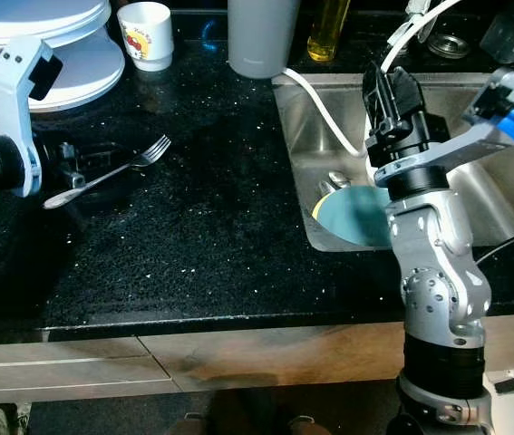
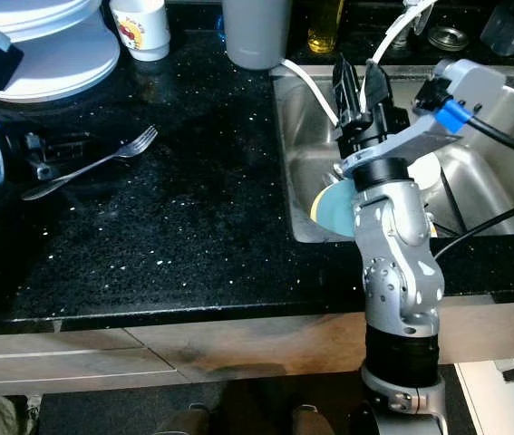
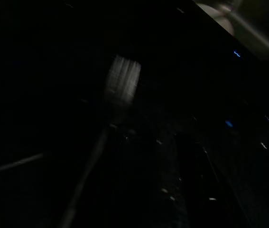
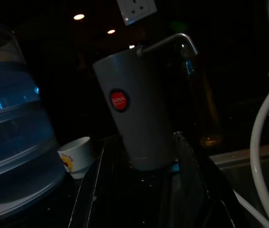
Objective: Kitchen organization
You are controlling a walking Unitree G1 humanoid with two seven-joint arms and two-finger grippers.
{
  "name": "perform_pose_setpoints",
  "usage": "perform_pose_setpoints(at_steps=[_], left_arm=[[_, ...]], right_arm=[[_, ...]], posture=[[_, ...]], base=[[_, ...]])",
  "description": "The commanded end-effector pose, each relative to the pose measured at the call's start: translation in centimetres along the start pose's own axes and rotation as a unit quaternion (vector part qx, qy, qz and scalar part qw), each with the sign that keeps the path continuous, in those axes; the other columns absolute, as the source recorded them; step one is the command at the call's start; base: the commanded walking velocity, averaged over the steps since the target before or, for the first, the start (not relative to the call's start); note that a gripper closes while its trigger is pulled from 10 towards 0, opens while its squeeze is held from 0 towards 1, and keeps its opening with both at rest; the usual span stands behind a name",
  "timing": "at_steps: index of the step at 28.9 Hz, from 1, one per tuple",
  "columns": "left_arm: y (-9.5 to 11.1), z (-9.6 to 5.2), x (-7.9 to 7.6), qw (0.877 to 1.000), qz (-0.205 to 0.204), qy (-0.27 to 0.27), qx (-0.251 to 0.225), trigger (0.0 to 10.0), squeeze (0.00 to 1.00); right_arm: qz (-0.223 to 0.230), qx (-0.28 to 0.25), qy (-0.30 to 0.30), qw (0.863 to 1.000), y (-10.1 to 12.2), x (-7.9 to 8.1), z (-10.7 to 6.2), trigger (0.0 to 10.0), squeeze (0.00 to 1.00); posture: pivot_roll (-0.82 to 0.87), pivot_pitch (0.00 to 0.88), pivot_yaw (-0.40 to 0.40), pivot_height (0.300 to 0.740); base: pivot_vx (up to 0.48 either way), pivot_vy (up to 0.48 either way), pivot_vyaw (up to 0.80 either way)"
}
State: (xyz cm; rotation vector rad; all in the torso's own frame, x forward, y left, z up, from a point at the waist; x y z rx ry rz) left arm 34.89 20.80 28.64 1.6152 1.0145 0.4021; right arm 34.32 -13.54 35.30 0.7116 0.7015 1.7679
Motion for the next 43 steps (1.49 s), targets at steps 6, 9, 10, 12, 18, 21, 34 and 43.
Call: perform_pose_setpoints(at_steps=[6,9,10,12,18,21,34,43], left_arm=[[-2.7,1.6,2.6,0.998,0.044,0.023,0.044,10.0,0.00],[-2.3,2.3,3.4,0.995,0.083,0.038,0.036,10.0,0.00],[-1.8,2.5,3.7,0.994,0.095,0.044,0.026,10.0,0.00],[-1.1,2.6,3.8,0.993,0.111,0.047,0.010,10.0,0.00],[2.0,1.6,2.9,0.990,0.137,0.017,-0.038,10.0,0.00],[3.0,1.3,2.7,0.988,0.144,0.004,-0.056,10.0,0.00],[-2.4,3.6,6.8,0.997,0.059,0.033,0.025,10.0,0.00],[-5.5,4.0,7.0,0.993,0.077,0.023,0.086,10.0,0.00]], right_arm=[[-0.002,-0.008,-0.002,1.000,0.2,-0.1,0.0,10.0,0.00],[-0.004,-0.010,-0.004,1.000,0.3,-0.2,0.0,10.0,0.00],[-0.005,-0.011,-0.004,1.000,0.4,-0.2,0.0,10.0,0.00],[-0.007,-0.013,-0.005,1.000,0.5,-0.2,0.0,10.0,0.00],[-0.010,-0.016,-0.006,1.000,0.7,-0.4,-0.1,10.0,0.00],[-0.010,-0.016,-0.005,1.000,0.6,-0.3,-0.1,10.0,0.00],[-0.011,-0.011,-0.005,1.000,0.6,-0.3,-0.1,10.0,0.00],[-0.013,-0.010,-0.007,1.000,0.5,-0.6,-0.1,10.0,0.00]], posture=[[0.20,0.123,0.012,0.740],[0.19,0.120,0.014,0.740],[0.19,0.120,0.014,0.740],[0.18,0.117,0.017,0.740],[0.18,0.113,0.015,0.740],[0.18,0.112,0.012,0.740],[0.17,0.134,0.008,0.740],[0.17,0.135,0.003,0.740]], base=[[0.000,0.000,0.00],[0.000,0.000,0.00],[0.000,0.000,0.00],[0.000,0.000,0.00],[0.000,0.000,0.00],[0.000,0.000,0.00],[0.000,0.000,0.00],[0.000,0.000,0.00]])
Point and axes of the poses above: a point about 5 cm out from each wrist's last joint towards the gripper, its own z axis pointing out of the wrist towards the gripper, its own y axis along the axis of the wrist's last joint, x = y × z, the point moved 6 cm from there along z, pointing out of the wrist towards the gripper, and after that the axes turned 10 degrees about -z, right-handed, at the moved point
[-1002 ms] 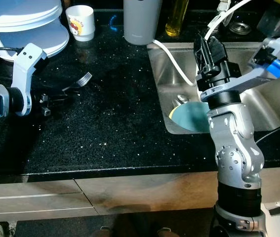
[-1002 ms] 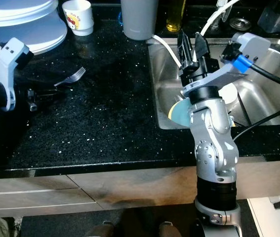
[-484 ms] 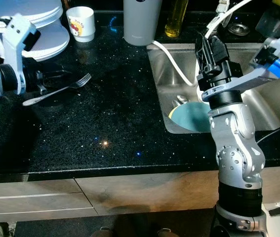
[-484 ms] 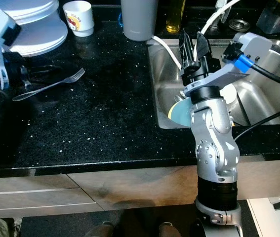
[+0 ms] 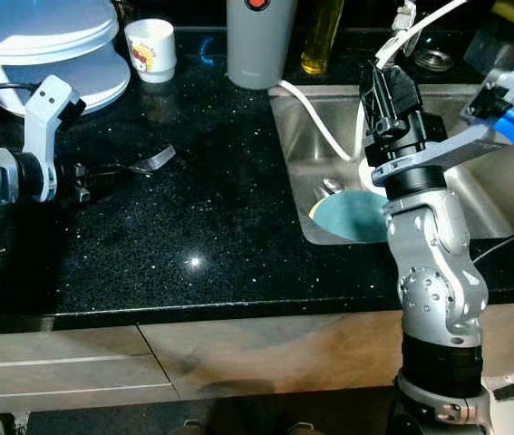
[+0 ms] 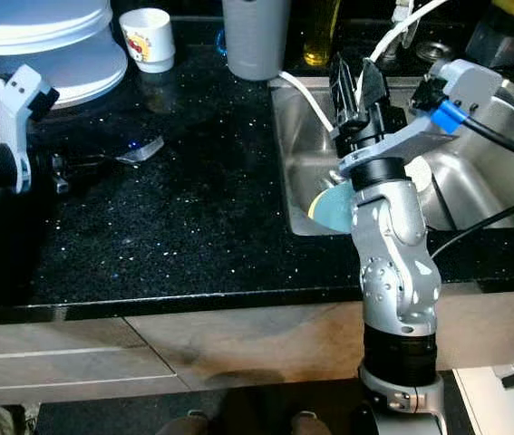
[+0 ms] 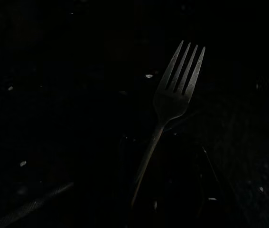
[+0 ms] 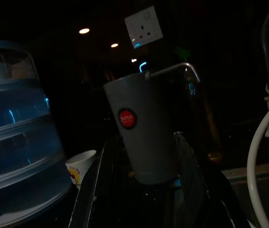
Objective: Kitchen organization
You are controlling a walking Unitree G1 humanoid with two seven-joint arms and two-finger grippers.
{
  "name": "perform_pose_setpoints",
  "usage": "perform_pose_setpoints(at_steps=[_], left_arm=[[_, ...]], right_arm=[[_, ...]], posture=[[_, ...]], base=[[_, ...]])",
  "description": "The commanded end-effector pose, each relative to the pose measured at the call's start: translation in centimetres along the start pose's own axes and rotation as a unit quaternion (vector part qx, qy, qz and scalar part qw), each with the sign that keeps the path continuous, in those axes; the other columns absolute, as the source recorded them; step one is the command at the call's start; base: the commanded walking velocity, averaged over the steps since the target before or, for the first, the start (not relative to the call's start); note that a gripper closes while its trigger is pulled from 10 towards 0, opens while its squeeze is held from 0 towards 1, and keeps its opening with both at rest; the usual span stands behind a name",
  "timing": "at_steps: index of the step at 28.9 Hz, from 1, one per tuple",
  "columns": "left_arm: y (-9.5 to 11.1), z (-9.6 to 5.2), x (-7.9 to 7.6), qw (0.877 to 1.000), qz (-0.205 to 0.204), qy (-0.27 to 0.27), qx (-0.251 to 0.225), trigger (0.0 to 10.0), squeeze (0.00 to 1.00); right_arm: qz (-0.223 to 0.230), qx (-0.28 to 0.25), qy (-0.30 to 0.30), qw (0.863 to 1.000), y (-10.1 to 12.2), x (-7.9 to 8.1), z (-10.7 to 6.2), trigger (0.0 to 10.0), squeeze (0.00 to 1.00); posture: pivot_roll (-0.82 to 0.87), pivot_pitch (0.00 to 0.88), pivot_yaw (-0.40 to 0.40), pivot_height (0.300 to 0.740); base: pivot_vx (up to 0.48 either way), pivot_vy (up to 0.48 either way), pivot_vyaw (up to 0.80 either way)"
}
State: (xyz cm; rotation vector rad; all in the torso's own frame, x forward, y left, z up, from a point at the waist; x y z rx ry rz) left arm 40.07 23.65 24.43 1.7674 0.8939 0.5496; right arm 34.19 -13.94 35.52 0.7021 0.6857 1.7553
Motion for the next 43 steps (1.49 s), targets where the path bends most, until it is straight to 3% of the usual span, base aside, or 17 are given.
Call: perform_pose_setpoints(at_steps=[1,2,3,4,13,18,20,22,23,24,29,31,33,38,39,41,43], left_arm=[[-4.0,1.0,0.1,0.998,-0.016,0.004,0.068,10.0,0.00],[-4.4,1.1,0.5,0.997,0.003,0.017,0.081,2.9,0.00],[-4.4,1.1,0.5,0.997,0.003,0.017,0.081,2.9,0.00],[-4.7,1.1,0.7,0.996,0.014,0.026,0.089,0.0,0.00],[-2.5,1.3,1.1,0.997,0.024,0.052,0.049,0.0,0.00],[1.1,1.2,0.3,0.999,0.013,0.036,-0.025,0.0,0.00],[4.8,0.9,-0.8,0.995,0.000,0.017,-0.094,0.0,0.00],[4.8,0.9,-0.8,0.995,0.000,0.017,-0.094,0.0,0.00],[7.3,0.4,-1.6,0.990,-0.013,0.001,-0.144,0.0,0.00],[10.0,-0.3,-2.5,0.980,-0.021,-0.015,-0.197,10.0,0.00],[13.7,-0.8,-4.3,0.964,-0.031,-0.041,-0.260,10.0,0.00],[14.7,-0.1,-5.3,0.960,-0.030,-0.052,-0.272,10.0,0.00],[15.2,3.5,-7.8,0.962,-0.039,-0.066,-0.263,10.0,0.00],[15.6,8.7,-12.2,0.953,-0.069,-0.099,-0.276,10.0,0.00],[15.6,8.7,-12.2,0.953,-0.069,-0.099,-0.276,10.0,0.00],[15.6,12.8,-16.4,0.944,-0.119,-0.115,-0.285,10.0,0.00],[15.4,13.5,-17.0,0.945,-0.129,-0.112,-0.280,10.0,0.00]], right_arm=[[-0.006,-0.002,-0.003,1.000,0.2,-0.2,-0.1,10.0,0.00],[-0.004,-0.003,-0.001,1.000,0.1,-0.2,0.0,10.0,0.00],[-0.004,-0.003,-0.001,1.000,0.1,-0.2,0.0,10.0,0.00],[-0.004,-0.004,-0.001,1.000,0.1,-0.1,0.0,10.0,0.00],[-0.003,-0.006,-0.002,1.000,0.2,-0.2,0.0,10.0,0.00],[-0.003,-0.006,-0.001,1.000,0.3,-0.1,0.1,10.0,0.00],[-0.003,-0.007,-0.001,1.000,0.3,-0.1,0.1,10.0,0.00],[-0.003,-0.007,-0.001,1.000,0.3,-0.1,0.1,10.0,0.00],[-0.003,-0.007,-0.001,1.000,0.3,-0.1,0.1,10.0,0.00],[-0.003,-0.007,-0.001,1.000,0.3,-0.1,0.1,10.0,0.00],[-0.002,-0.006,-0.001,1.000,0.2,-0.1,0.1,10.0,0.00],[-0.002,-0.006,-0.001,1.000,0.2,-0.1,0.1,10.0,0.00],[-0.006,-0.008,-0.007,1.000,0.4,-0.3,0.1,10.0,0.00],[-0.020,-0.011,-0.021,1.000,0.8,-1.0,-0.2,10.0,0.00],[-0.020,-0.011,-0.021,1.000,0.8,-1.0,-0.2,10.0,0.00],[-0.076,-0.019,-0.046,0.996,1.6,-2.4,-0.3,10.0,0.00],[-0.097,-0.021,-0.053,0.994,1.8,-2.7,-0.4,10.0,0.00]], posture=[[0.17,0.132,0.002,0.740],[0.18,0.130,0.002,0.740],[0.18,0.130,0.002,0.740],[0.18,0.130,0.002,0.740],[0.18,0.126,0.003,0.740],[0.17,0.124,0.000,0.740],[0.17,0.124,0.000,0.740],[0.17,0.124,0.000,0.740],[0.18,0.124,-0.001,0.740],[0.18,0.124,-0.001,0.740],[0.18,0.125,-0.002,0.740],[0.17,0.125,0.003,0.740],[0.16,0.127,0.015,0.740],[0.13,0.131,0.029,0.740],[0.13,0.131,0.029,0.740],[0.10,0.132,0.048,0.740],[0.10,0.132,0.048,0.740]], base=[[0.000,0.000,0.00],[0.000,0.000,0.00],[0.000,0.000,0.00],[0.000,0.000,0.00],[0.000,0.000,0.00],[0.000,0.000,0.00],[0.000,0.000,0.00],[0.000,0.000,0.00],[0.000,0.000,0.00],[0.000,0.000,0.00],[0.000,0.000,0.00],[0.000,0.000,0.00],[0.000,0.000,0.00],[0.000,0.000,0.00],[0.000,0.000,0.00],[0.000,0.000,0.00],[0.000,0.000,0.00]])
Point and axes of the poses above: a point about 5 cm out from each wrist's last joint towards the gripper, its own z axis pointing out of the wrist towards the gripper, its own y axis along the axis of the wrist's last joint, x = y × z, the point moved 6 cm from there along z, pointing out of the wrist towards the gripper, and after that the axes turned 10 degrees about -z, right-handed, at the moved point
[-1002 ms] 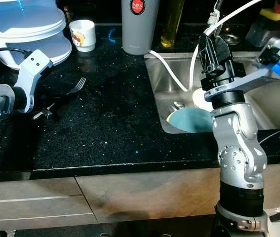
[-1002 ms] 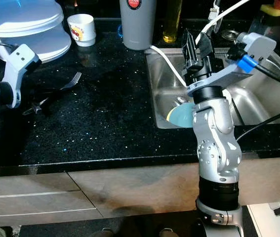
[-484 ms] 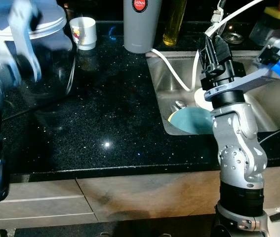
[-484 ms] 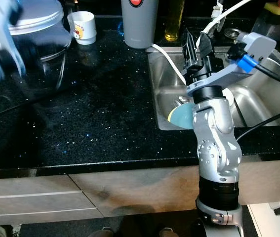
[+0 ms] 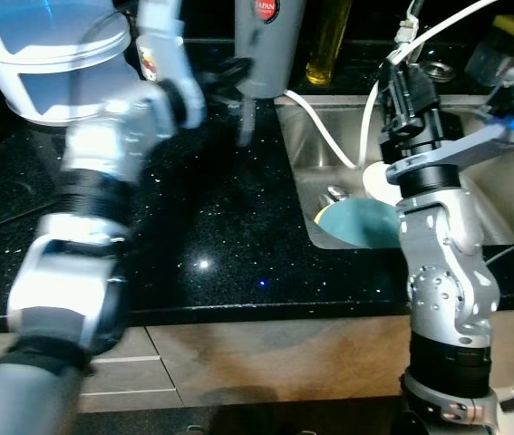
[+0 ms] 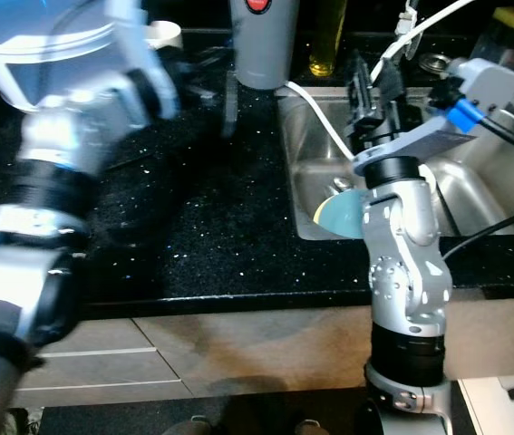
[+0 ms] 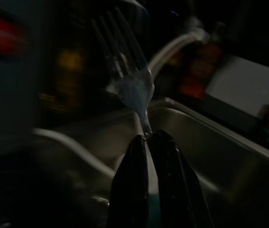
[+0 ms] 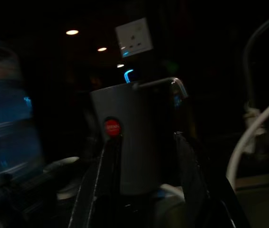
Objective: Kitchen organization
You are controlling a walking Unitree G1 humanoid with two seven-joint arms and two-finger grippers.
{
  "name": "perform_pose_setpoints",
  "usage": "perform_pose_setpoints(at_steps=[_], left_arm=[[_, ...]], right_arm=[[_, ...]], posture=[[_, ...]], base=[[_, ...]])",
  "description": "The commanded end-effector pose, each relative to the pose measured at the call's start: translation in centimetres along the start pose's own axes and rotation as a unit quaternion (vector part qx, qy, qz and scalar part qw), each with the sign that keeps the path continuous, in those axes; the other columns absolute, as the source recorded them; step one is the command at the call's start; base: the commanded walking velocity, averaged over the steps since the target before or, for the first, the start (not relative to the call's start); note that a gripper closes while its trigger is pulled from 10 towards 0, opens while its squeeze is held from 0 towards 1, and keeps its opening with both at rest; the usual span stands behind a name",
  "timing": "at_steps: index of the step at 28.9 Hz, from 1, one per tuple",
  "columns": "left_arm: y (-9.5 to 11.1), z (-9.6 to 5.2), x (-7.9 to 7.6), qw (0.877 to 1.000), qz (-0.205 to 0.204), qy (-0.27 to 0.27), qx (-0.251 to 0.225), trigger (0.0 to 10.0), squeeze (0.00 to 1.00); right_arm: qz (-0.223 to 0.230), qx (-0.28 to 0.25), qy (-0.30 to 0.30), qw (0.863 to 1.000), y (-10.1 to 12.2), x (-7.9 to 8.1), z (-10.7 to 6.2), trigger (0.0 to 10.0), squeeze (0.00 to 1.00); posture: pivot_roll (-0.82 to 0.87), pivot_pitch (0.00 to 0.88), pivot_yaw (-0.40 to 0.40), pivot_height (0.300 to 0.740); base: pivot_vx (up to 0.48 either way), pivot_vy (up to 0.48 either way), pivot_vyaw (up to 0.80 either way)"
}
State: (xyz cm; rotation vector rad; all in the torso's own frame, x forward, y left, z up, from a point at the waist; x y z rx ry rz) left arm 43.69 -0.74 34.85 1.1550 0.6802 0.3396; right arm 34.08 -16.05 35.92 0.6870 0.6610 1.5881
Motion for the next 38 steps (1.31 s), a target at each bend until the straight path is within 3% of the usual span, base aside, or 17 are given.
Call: perform_pose_setpoints(at_steps=[1,5,6,7,13,14,18,20,22,23,24,26,28,29,30,33,38], left_arm=[[-1.4,0.9,0.0,1.000,-0.004,0.024,0.009,10.0,0.00],[-4.0,2.1,-1.2,0.999,-0.020,0.027,0.035,10.0,0.00],[-5.3,2.6,-2.1,0.998,-0.018,0.023,0.052,10.0,0.73],[-6.0,2.9,-2.4,0.998,-0.003,0.025,0.058,10.0,1.00],[-2.1,2.4,-3.4,0.998,-0.043,-0.047,-0.009,10.0,1.00],[0.2,1.6,-3.0,0.996,-0.038,-0.064,-0.040,10.0,0.00],[5.0,-1.3,-1.1,0.994,0.026,-0.071,-0.083,10.0,0.00],[5.0,-1.3,-1.1,0.994,0.026,-0.071,-0.083,10.0,0.00],[6.3,-5.3,1.9,0.984,0.174,-0.030,-0.036,10.0,0.00],[6.3,-5.3,1.9,0.984,0.174,-0.030,-0.036,10.0,0.00],[6.1,-7.8,3.9,0.968,0.249,0.000,0.013,10.0,0.00],[6.1,-7.8,3.9,0.968,0.249,0.000,0.013,10.0,0.00],[5.3,-13.9,7.2,0.945,0.305,0.031,0.117,10.0,0.00],[5.3,-13.9,7.2,0.945,0.305,0.031,0.117,10.0,0.00],[4.4,-19.2,9.4,0.936,0.288,0.045,0.198,10.0,0.00],[4.1,-23.2,10.7,0.938,0.246,0.048,0.239,10.0,0.00],[4.2,-24.6,11.3,0.936,0.239,0.053,0.252,10.0,0.00]], right_arm=[[-0.067,-0.016,-0.034,0.997,1.0,-1.7,-0.2,10.0,0.00],[-0.151,-0.012,-0.067,0.986,1.2,-3.2,-0.4,10.0,0.00],[-0.190,-0.010,-0.092,0.977,1.4,-4.3,-0.6,10.0,0.00],[-0.213,-0.008,-0.111,0.971,1.5,-5.1,-0.9,10.0,0.00],[-0.226,-0.018,-0.124,0.966,2.2,-5.9,-1.1,10.0,0.00],[-0.220,-0.022,-0.118,0.968,2.2,-5.7,-0.9,10.0,0.00],[-0.198,-0.033,-0.092,0.975,2.1,-4.4,-0.3,10.0,0.00],[-0.198,-0.033,-0.092,0.975,2.1,-4.4,-0.3,10.0,0.00],[-0.175,-0.034,-0.043,0.983,1.6,-2.4,0.0,10.0,0.00],[-0.175,-0.034,-0.043,0.983,1.6,-2.4,0.0,10.0,0.00],[-0.167,-0.032,-0.015,0.985,1.3,-1.3,0.0,10.0,0.00],[-0.167,-0.032,-0.015,0.985,1.3,-1.3,0.0,10.0,0.00],[-0.141,-0.023,0.030,0.989,0.6,0.2,-0.2,10.0,0.00],[-0.141,-0.023,0.030,0.989,0.6,0.2,-0.2,10.0,0.00],[-0.116,-0.017,0.045,0.992,0.2,0.8,-0.2,10.0,0.00],[-0.099,-0.014,0.047,0.994,-0.1,1.1,-0.3,10.0,0.00],[-0.094,-0.013,0.049,0.994,-0.2,1.2,-0.3,10.0,0.00]], posture=[[0.08,0.132,0.060,0.740],[0.05,0.132,0.079,0.740],[0.04,0.131,0.085,0.740],[0.03,0.131,0.088,0.740],[0.05,0.132,0.070,0.740],[0.06,0.131,0.063,0.740],[0.10,0.123,0.054,0.740],[0.10,0.123,0.054,0.740],[0.13,0.119,0.047,0.740],[0.13,0.119,0.047,0.740],[0.14,0.119,0.044,0.740],[0.14,0.119,0.044,0.740],[0.16,0.122,0.033,0.740],[0.16,0.122,0.033,0.740],[0.19,0.124,0.032,0.740],[0.19,0.126,0.031,0.740],[0.20,0.127,0.032,0.740]], base=[[0.000,0.000,0.00],[0.000,0.000,0.00],[0.000,0.000,0.00],[0.000,0.000,0.00],[0.000,0.000,0.00],[0.000,0.000,0.00],[0.000,0.000,0.00],[0.000,0.000,0.00],[0.000,0.000,0.00],[0.000,0.000,0.00],[0.000,0.000,0.00],[0.000,0.000,0.00],[0.000,0.000,0.00],[0.000,0.000,0.00],[0.000,0.000,0.00],[0.000,0.000,0.00],[0.000,0.000,0.00]])
Point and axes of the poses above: a point about 5 cm out from each wrist's last joint towards the gripper, its own z axis pointing out of the wrist towards the gripper, its own y axis along the axis of the wrist's last joint, x = y × z, the point moved 6 cm from there along z, pointing out of the wrist towards the gripper, and after that the axes turned 10 degrees about -z, right-handed, at the moved point
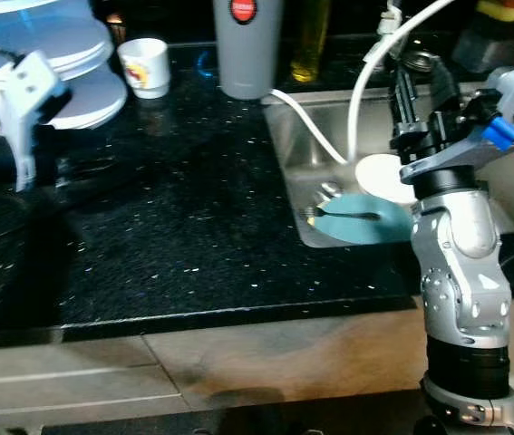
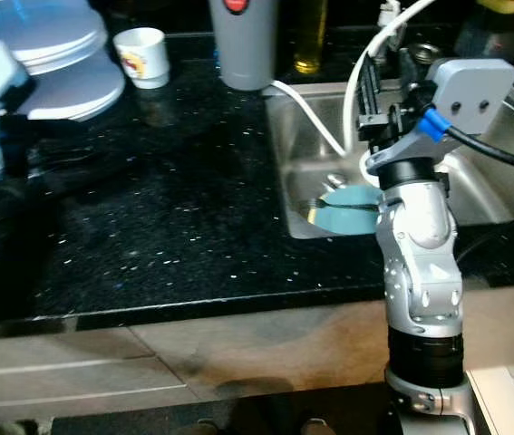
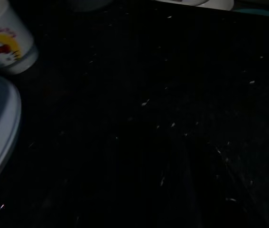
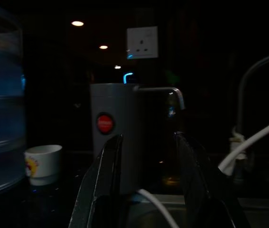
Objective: Kitchen organization
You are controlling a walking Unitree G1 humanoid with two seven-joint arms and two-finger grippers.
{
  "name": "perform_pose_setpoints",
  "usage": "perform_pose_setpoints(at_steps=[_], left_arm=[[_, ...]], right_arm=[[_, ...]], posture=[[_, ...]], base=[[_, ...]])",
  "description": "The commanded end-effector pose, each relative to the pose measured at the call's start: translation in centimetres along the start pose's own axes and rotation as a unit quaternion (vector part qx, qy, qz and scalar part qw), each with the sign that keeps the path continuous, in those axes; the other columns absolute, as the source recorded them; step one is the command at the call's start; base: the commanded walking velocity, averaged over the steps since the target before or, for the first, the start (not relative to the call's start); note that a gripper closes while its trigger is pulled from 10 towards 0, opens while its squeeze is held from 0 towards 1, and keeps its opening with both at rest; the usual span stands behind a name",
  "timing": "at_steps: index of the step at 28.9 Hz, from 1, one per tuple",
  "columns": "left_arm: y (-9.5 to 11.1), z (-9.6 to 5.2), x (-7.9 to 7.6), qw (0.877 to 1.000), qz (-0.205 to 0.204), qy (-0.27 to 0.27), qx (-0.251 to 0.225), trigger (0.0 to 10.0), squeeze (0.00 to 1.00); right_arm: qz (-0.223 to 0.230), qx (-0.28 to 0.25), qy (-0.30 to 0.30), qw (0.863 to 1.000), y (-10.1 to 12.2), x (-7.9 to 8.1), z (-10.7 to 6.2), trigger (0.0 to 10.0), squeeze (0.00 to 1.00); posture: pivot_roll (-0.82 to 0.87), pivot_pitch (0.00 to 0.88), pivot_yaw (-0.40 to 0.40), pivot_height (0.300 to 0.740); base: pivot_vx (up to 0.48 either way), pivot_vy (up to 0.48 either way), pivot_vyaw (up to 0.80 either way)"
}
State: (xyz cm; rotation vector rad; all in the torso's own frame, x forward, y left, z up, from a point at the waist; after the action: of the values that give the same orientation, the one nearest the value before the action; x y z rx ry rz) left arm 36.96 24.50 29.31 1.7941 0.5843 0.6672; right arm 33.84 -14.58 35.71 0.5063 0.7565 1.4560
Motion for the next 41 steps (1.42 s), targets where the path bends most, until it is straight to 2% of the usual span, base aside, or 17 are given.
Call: perform_pose_setpoints(at_steps=[1,2,10,11,13,14,21,24,31,32,33,34,35,36,37,38,41], left_arm=[[-0.9,-1.2,0.6,1.000,0.002,0.008,0.024,10.0,0.00],[-2.0,-2.0,0.8,0.999,0.002,0.011,0.051,10.0,1.00],[-4.8,-3.7,0.8,0.993,-0.011,0.012,0.114,10.0,1.00],[-5.8,-4.0,0.9,0.991,-0.018,0.018,0.134,10.0,0.84],[-5.8,-4.0,0.9,0.991,-0.018,0.018,0.134,10.0,0.84],[-7.2,-4.3,1.3,0.987,-0.025,0.032,0.154,10.0,0.00],[-8.4,-4.5,1.8,0.984,-0.025,0.046,0.170,10.0,0.00],[-10.2,-4.8,2.0,0.980,-0.040,0.065,0.183,10.0,0.00],[-12.1,-4.6,0.0,0.974,-0.092,0.024,0.205,10.0,0.00],[-12.8,-4.6,-0.4,0.972,-0.094,0.017,0.215,9.7,0.00],[-13.5,-4.6,-0.6,0.969,-0.099,0.016,0.225,7.2,0.00],[-13.9,-4.6,-0.8,0.967,-0.105,0.018,0.230,6.9,0.00],[-14.3,-4.6,-0.8,0.966,-0.107,0.019,0.234,4.0,0.00],[-14.3,-4.6,-0.8,0.966,-0.107,0.019,0.234,4.0,0.00],[-14.5,-4.6,-0.8,0.964,-0.113,0.022,0.238,2.8,0.00],[-14.7,-4.5,-0.9,0.963,-0.126,0.022,0.237,0.0,0.00],[-14.6,-4.4,-1.0,0.962,-0.138,0.023,0.233,0.0,0.00]], right_arm=[[0.006,0.001,-0.001,1.000,-0.1,-0.1,-0.1,10.0,0.00],[0.011,0.002,0.001,1.000,-0.2,0.1,-0.1,10.0,0.00],[0.029,0.004,0.006,1.000,-0.4,0.3,-0.2,10.0,0.00],[0.034,0.004,0.009,0.999,-0.5,0.4,-0.2,10.0,0.00],[0.034,0.004,0.009,0.999,-0.5,0.4,-0.2,10.0,0.00],[0.039,0.004,0.012,0.999,-0.5,0.6,-0.2,10.0,0.00],[0.042,0.004,0.013,0.999,-0.5,0.7,-0.2,10.0,0.00],[0.046,0.005,0.013,0.999,-0.5,0.6,-0.3,10.0,0.00],[0.048,0.004,0.016,0.999,-0.5,0.7,-0.2,10.0,0.00],[0.048,0.004,0.017,0.999,-0.5,0.7,-0.2,10.0,0.00],[0.049,0.004,0.017,0.999,-0.5,0.7,-0.1,10.0,0.00],[0.049,0.003,0.017,0.999,-0.5,0.7,-0.1,10.0,0.00],[0.050,0.003,0.017,0.999,-0.5,0.7,-0.1,10.0,0.00],[0.050,0.003,0.017,0.999,-0.5,0.7,-0.1,10.0,0.00],[0.050,0.003,0.017,0.999,-0.5,0.7,-0.1,10.0,0.00],[0.050,0.004,0.017,0.999,-0.5,0.7,-0.1,10.0,0.00],[0.050,0.004,0.016,0.999,-0.5,0.7,-0.1,10.0,0.00]], posture=[[0.20,0.127,0.032,0.740],[0.20,0.129,0.032,0.740],[0.20,0.133,0.030,0.740],[0.21,0.136,0.027,0.740],[0.21,0.136,0.027,0.740],[0.20,0.140,0.027,0.740],[0.20,0.140,0.026,0.740],[0.20,0.140,0.026,0.740],[0.21,0.146,0.016,0.740],[0.21,0.146,0.016,0.740],[0.21,0.146,0.016,0.740],[0.21,0.146,0.016,0.740],[0.21,0.146,0.016,0.740],[0.21,0.146,0.016,0.740],[0.21,0.146,0.016,0.740],[0.21,0.146,0.016,0.740],[0.21,0.146,0.016,0.740]], base=[[0.000,0.000,0.00],[0.000,0.000,0.00],[0.000,0.000,0.00],[0.000,0.000,0.00],[0.000,0.000,0.00],[0.000,0.000,0.00],[0.000,0.000,0.00],[0.000,0.000,0.00],[0.000,0.000,0.00],[0.000,0.000,0.00],[0.000,0.000,0.00],[0.000,0.000,0.00],[0.000,0.000,0.00],[0.000,0.000,0.00],[0.000,0.000,0.00],[0.000,0.000,0.00],[0.000,0.000,0.00]])
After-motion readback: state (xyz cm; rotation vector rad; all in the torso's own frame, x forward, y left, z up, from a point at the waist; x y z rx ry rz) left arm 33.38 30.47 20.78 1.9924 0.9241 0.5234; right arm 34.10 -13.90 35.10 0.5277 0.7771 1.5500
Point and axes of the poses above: a point about 5 cm out from each wrist's last joint towards the gripper, its own z axis pointing out of the wrist towards the gripper, its own y axis along the axis of the wrist's last joint, x = y × z, the point moved 6 cm from there along z, pointing out of the wrist towards the gripper, and after that the axes turned 10 degrees about -z, right-handed, at the moved point
